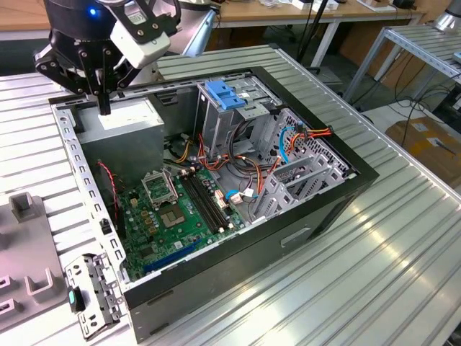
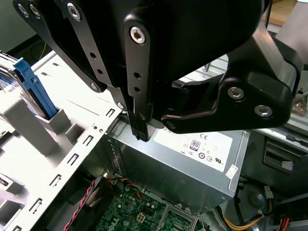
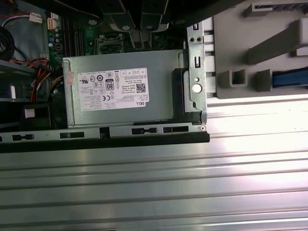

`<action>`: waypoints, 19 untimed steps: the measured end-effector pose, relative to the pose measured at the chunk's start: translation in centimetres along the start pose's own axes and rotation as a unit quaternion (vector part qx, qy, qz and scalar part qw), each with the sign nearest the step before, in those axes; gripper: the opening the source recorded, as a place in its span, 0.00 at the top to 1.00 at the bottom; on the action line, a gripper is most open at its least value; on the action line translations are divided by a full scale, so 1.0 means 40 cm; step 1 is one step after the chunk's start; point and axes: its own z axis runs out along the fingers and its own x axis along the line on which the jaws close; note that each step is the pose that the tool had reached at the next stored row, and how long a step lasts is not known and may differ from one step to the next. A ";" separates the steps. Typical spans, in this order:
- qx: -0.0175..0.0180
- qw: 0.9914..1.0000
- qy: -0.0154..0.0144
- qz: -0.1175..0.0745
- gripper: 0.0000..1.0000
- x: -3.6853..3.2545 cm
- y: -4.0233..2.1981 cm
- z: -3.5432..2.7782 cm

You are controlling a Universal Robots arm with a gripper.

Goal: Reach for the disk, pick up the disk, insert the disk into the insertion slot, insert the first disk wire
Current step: 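Reach for the disk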

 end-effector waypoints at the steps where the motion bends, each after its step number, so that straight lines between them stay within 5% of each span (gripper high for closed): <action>1: 0.000 1.000 0.000 0.000 0.89 0.001 0.000 0.000; 19: 0.000 1.000 0.003 0.000 0.89 0.029 -0.003 0.006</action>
